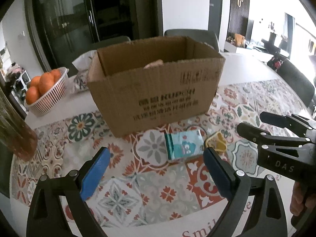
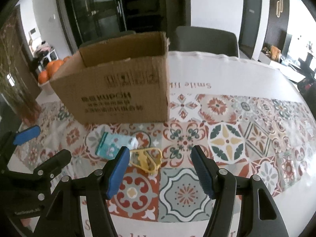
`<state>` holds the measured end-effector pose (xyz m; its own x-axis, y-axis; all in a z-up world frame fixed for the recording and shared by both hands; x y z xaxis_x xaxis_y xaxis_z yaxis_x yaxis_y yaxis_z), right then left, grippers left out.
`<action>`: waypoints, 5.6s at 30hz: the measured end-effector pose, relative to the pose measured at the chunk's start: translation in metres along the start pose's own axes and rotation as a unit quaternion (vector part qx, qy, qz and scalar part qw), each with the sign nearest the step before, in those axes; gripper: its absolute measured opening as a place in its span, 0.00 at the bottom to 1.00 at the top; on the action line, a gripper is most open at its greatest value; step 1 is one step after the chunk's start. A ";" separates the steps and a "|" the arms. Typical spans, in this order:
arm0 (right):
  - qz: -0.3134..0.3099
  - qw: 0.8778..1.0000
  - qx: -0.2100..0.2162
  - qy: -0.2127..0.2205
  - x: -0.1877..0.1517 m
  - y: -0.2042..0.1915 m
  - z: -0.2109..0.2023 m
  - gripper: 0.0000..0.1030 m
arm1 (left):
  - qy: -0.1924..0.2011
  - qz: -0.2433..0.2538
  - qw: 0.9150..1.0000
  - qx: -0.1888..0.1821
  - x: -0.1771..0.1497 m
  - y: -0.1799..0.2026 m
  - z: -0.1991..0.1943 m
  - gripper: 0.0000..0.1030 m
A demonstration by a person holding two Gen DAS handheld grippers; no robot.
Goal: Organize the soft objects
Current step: 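Move both open tools toward the teal tissue pack and yellow clip, then grasp the yellow clip with the right tool while the left tool grasps the teal tissue pack, then carry the tissue pack and yellow clip over the box and lower them in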
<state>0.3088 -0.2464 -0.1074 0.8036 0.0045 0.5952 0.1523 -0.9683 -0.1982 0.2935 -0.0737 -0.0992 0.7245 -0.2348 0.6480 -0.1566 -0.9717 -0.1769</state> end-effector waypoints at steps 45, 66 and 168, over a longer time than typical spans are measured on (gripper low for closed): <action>0.003 0.998 0.049 -0.047 -0.014 0.022 0.090 0.46 | -0.073 -0.002 0.995 -0.066 -0.035 0.032 0.076 0.94; 0.074 0.995 0.061 -0.008 -0.022 0.052 0.073 0.18 | -0.071 0.008 0.995 -0.069 -0.024 0.051 0.084 0.94; -0.017 0.991 0.053 0.124 0.150 -0.047 -0.037 0.18 | 0.106 -0.041 0.994 -0.001 0.135 -0.051 -0.015 0.72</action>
<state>0.4014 -0.2090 0.0201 0.6325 -0.0378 0.7736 0.2471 -0.9367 -0.2479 0.3889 -0.0567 0.0085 0.5779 -0.1551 0.8012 -0.1039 -0.9878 -0.1162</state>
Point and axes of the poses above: each gripper's, at about its wrist camera, not at the fingertips, and z roughly the way its jaws point, y to its right, x to its top, the point moved 4 cm from there along z, roughly the way its jaws point, and after that the axes turned 11 degrees about x, right-handed, at the moved point
